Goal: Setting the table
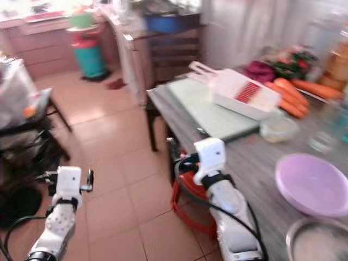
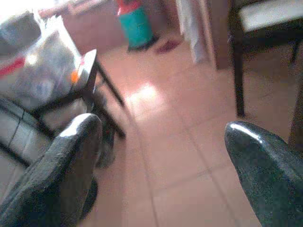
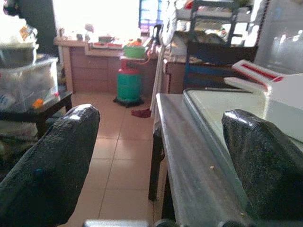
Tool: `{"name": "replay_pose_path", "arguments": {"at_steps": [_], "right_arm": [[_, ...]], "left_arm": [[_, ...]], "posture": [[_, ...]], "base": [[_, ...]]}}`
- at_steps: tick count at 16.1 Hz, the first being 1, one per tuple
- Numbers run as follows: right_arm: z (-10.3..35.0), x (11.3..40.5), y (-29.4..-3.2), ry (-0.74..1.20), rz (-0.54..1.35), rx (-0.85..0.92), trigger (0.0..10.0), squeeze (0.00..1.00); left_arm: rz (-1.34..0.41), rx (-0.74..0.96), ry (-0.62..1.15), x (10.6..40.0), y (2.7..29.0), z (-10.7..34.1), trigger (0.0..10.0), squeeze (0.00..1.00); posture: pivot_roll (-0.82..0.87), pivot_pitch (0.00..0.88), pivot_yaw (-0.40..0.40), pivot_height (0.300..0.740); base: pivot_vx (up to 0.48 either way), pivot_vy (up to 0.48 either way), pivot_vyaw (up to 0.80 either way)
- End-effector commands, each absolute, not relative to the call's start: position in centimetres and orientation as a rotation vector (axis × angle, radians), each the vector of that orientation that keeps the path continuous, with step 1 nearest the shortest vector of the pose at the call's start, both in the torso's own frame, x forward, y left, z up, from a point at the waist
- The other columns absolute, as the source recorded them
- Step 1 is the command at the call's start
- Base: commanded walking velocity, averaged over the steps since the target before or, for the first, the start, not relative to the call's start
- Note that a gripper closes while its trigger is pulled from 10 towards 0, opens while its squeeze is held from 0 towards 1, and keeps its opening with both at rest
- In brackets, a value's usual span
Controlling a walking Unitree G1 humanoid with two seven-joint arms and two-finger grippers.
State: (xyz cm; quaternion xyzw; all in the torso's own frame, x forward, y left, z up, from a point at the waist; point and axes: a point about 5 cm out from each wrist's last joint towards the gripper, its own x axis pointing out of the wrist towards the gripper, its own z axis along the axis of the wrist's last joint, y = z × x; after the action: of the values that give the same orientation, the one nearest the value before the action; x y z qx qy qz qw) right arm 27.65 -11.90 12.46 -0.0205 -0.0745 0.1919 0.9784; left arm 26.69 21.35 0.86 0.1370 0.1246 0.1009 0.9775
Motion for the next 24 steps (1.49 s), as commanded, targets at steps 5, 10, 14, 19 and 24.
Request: {"name": "replay_pose_path", "arguments": {"at_steps": [5, 10, 14, 19, 24], "right_arm": [[10.0, 28.2, -11.2, -0.08, 0.398, -0.021, 10.0, 0.0], [7.3, 28.8, -12.3, -0.002, 0.286, 0.011, 10.0, 0.0], [4.7, 28.4, -13.3, 0.086, 0.231, -0.009, 10.0, 0.0], [4.0, 28.1, -13.2, 0.089, 0.231, -0.024, 10.0, 0.0], [3.8, 28.1, -13.6, 0.084, 0.212, -0.014, 10.0, 0.0]], "left_arm": [[0.162, 0.272, 0.338, 26.1, 21.5, -0.6, 10.0, 0.0], [0.115, 0.306, 0.492, 23.6, 21.7, -3.3, 10.0, 0.0], [0.091, 0.344, 0.559, 22.7, 22.3, -4.1, 10.0, 0.0], [0.105, 0.357, 0.56, 23.0, 22.5, -3.9, 10.0, 0.0], [0.087, 0.368, 0.555, 23.2, 22.2, -3.9, 10.0, 0.0]], "posture": [[0.1, 0.0, -0.023, 0.74], [0.12, 0.0, -0.027, 0.74], [0.12, 0.0, -0.025, 0.74], [0.1, 0.0, -0.016, 0.74], [0.08, 0.0, -0.005, 0.74]], "base": [[0.0, 0.0, 0.8], [0.0, 0.0, 0.11], [0.0, 0.314, 0.0], [0.0, 0.424, 0.0], [0.0, 0.48, 0.22]]}}
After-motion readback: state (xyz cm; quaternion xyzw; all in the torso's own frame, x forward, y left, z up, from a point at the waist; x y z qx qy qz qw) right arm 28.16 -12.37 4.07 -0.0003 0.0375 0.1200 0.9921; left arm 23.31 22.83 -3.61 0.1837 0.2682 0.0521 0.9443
